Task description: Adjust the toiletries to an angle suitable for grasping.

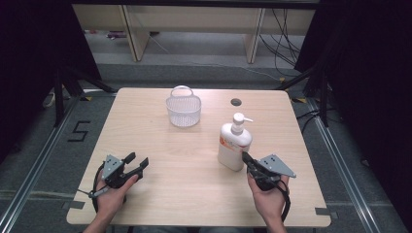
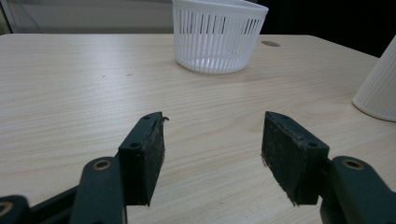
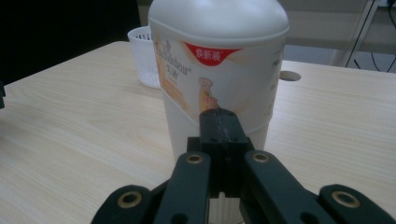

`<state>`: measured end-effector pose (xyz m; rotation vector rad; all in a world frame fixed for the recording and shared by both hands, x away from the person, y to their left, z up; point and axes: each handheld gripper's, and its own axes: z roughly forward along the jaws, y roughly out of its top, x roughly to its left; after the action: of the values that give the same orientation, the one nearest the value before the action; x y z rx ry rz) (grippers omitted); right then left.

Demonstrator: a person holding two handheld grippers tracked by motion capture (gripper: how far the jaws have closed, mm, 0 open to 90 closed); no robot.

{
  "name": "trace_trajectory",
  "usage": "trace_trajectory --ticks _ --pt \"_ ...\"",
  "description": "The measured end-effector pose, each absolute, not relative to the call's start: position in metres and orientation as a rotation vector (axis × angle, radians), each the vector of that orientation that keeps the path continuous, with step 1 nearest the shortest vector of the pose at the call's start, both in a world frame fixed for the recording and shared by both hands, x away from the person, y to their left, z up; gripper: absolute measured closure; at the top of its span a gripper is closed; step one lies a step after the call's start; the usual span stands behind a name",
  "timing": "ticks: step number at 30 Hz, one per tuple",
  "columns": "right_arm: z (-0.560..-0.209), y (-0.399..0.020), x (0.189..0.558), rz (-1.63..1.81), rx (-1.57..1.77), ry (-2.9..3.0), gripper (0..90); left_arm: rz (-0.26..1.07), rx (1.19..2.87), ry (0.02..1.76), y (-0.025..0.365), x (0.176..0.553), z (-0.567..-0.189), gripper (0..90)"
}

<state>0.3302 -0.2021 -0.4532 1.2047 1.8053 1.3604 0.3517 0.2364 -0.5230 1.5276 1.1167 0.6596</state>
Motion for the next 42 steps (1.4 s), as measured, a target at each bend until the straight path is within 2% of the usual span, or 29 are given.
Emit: trace_trajectory --ticks 28,36,39,42 --pt "-0.452 -0.208 0.375 1.291 1.238 1.753 90.0 0.663 1.54 1.113 0.235 0.351 -0.523 39.4" --pt "-0.453 -0.212 0.364 1.266 1.215 1.741 90.0 0.663 1.54 1.114 0.235 0.351 -0.523 39.4" --pt "-0.458 -0.216 0.36 1.272 1.241 1.716 88.5 0.663 1.541 1.116 0.235 0.352 -0.523 39.4" --pt "-0.473 -0.227 0.353 1.267 1.293 1.679 81.0 0.664 1.542 1.122 0.235 0.352 -0.523 39.4"
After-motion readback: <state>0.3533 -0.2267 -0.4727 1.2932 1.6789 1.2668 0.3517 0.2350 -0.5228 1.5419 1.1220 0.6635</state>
